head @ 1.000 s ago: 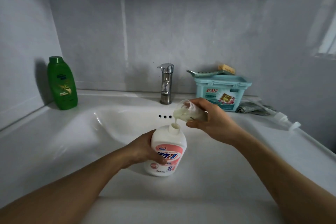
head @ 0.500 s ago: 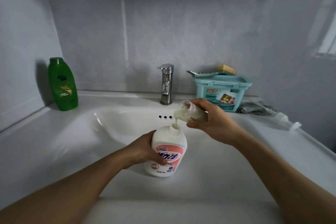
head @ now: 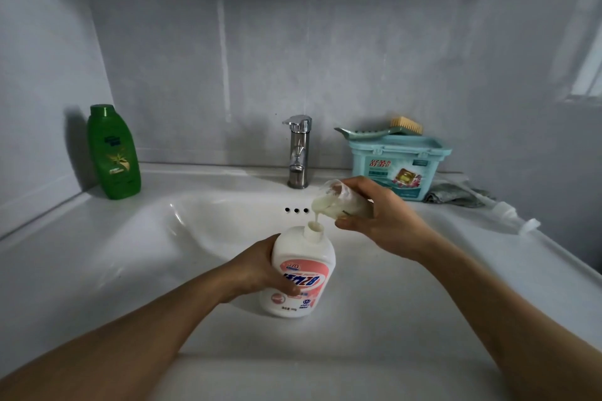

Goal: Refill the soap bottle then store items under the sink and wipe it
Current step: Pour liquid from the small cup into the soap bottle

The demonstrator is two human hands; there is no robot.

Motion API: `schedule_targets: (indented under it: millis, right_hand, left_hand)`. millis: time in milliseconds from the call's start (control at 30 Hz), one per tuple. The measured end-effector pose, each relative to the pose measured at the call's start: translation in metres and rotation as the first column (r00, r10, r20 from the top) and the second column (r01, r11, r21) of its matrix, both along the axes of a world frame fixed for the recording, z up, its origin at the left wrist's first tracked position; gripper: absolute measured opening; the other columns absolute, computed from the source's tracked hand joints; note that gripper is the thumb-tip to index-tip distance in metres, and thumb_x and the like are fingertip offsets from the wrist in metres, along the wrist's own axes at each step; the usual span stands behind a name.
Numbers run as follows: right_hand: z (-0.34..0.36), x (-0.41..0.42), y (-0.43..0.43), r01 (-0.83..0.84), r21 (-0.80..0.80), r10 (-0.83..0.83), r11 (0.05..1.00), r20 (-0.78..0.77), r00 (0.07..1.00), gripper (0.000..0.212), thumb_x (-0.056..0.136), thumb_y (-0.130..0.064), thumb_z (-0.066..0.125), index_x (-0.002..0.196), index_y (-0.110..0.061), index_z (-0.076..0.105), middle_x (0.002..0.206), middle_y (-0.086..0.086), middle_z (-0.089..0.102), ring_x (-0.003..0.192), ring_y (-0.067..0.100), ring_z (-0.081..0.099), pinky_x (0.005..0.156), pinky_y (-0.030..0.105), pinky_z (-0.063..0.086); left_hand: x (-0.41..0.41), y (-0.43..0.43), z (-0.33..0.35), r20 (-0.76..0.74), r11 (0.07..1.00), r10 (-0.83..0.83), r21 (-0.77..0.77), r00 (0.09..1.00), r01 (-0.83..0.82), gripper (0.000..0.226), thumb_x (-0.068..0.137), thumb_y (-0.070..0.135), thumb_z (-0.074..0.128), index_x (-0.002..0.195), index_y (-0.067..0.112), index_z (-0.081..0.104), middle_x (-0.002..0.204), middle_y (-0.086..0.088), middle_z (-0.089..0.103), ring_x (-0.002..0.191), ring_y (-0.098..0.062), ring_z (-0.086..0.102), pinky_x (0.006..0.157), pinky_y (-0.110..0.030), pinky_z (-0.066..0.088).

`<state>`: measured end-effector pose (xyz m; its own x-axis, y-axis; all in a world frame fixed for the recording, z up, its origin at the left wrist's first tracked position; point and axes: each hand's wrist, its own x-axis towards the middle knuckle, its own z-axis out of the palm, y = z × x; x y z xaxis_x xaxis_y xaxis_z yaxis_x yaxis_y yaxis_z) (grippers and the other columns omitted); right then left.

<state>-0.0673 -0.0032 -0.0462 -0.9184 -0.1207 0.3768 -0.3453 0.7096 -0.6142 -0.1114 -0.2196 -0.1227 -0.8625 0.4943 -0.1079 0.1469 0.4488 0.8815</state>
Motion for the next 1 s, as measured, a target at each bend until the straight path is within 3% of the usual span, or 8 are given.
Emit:
schedule_targets:
  millis: [133, 567, 1000]
  right_hand:
    - [-0.0009, -0.0002, 0.0011, 0.003, -0.005, -0.002, 1.000, 0.006, 1.000, 0.054, 0.078, -0.020, 0.074, 0.125, -0.024, 0.048, 0.110, -0.009, 0.054, 0.096, 0.008, 0.054, 0.080, 0.018, 0.046]
    - [-0.0010, -0.0012, 0.0012, 0.009, 0.002, -0.009, 1.000, -0.005, 1.000, 0.054, 0.076, -0.020, 0.075, 0.124, -0.024, 0.049, 0.108, -0.010, 0.054, 0.095, 0.008, 0.054, 0.082, 0.021, 0.048]
    - [-0.0007, -0.0007, 0.0012, 0.014, 0.005, -0.014, 1.000, -0.003, 1.000, 0.055, 0.077, -0.021, 0.074, 0.125, -0.025, 0.048, 0.108, -0.011, 0.052, 0.094, 0.006, 0.053, 0.074, 0.013, 0.044]
  left_hand:
    - [0.0002, -0.0004, 0.0002, 0.004, 1.000, -0.001, -0.002, 1.000, 0.001, 0.066, 0.061, 0.003, 0.086, 0.115, 0.029, 0.058, 0.102, 0.008, 0.073, 0.096, -0.008, 0.068, 0.081, -0.025, 0.055]
    - [-0.0003, -0.0004, 0.0003, 0.000, 1.000, 0.007, -0.009, 1.000, -0.007, 0.067, 0.061, 0.001, 0.086, 0.117, 0.026, 0.058, 0.104, 0.005, 0.073, 0.100, -0.014, 0.067, 0.091, -0.037, 0.054]
    - [0.0000, -0.0007, 0.0003, -0.006, 1.000, 0.005, -0.010, 1.000, -0.005, 0.069, 0.061, 0.002, 0.086, 0.118, 0.026, 0.058, 0.105, 0.005, 0.073, 0.100, -0.013, 0.067, 0.093, -0.039, 0.054]
